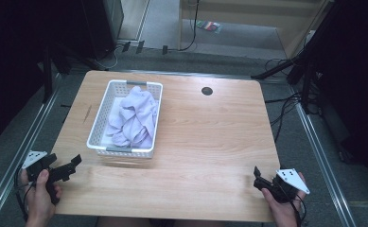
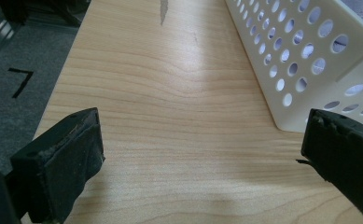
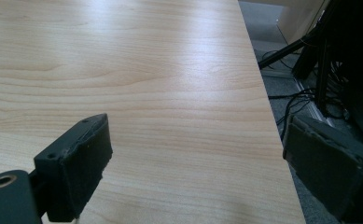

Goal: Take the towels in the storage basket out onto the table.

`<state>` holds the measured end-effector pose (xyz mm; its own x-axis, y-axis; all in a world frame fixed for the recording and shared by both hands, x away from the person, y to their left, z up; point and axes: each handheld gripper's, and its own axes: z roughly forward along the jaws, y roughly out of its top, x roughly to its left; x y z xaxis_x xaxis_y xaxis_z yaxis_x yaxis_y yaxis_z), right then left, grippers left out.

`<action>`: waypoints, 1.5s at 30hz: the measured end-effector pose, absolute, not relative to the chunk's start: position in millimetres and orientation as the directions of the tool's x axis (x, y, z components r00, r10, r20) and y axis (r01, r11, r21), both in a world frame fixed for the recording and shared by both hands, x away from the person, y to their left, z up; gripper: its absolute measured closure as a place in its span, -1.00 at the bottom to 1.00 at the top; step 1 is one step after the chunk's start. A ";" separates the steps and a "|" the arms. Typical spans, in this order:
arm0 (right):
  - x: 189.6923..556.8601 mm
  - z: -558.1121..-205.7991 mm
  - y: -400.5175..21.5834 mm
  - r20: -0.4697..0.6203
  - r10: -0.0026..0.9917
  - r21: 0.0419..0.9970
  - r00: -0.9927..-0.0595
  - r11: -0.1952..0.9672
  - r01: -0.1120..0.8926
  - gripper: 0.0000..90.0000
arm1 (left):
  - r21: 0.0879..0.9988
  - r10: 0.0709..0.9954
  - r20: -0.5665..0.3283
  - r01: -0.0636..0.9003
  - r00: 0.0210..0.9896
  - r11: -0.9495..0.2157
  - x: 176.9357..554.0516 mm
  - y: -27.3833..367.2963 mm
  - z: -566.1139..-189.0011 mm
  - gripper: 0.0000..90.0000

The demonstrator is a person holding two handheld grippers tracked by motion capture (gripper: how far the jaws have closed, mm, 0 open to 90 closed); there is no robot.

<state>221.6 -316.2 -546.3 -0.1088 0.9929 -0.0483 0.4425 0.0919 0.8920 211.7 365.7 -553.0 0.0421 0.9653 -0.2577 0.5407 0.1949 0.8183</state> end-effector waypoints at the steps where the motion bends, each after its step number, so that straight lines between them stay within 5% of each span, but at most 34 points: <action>1: 221.7 -546.3 -316.3 -0.049 0.993 0.892 -0.109 0.093 0.442 -0.82 | 0.819 0.965 -0.260 0.539 0.041 0.198 211.2 366.0 -552.6 -1.00; 13: 222.2 -546.3 -316.6 -0.049 0.993 0.891 -0.106 0.092 0.445 -0.82 | 0.827 0.966 -0.243 0.540 0.089 0.158 208.1 360.5 -522.5 -1.00; 23: 222.1 -546.2 -317.0 -0.045 0.994 0.891 -0.104 0.087 0.446 -0.82 | 0.764 0.967 -0.123 0.643 0.223 -0.051 227.1 327.8 -476.1 -1.00; 32: 222.3 -546.2 -317.6 -0.044 0.994 0.891 -0.103 0.086 0.445 -0.82 | 0.657 0.961 -0.037 0.731 0.275 -0.184 259.9 298.1 -443.3 -1.00; 45: 222.3 -546.2 -317.8 -0.041 0.994 0.891 -0.101 0.082 0.446 -0.82 | 0.569 0.955 -0.043 0.793 0.294 -0.219 325.3 247.6 -430.7 -1.00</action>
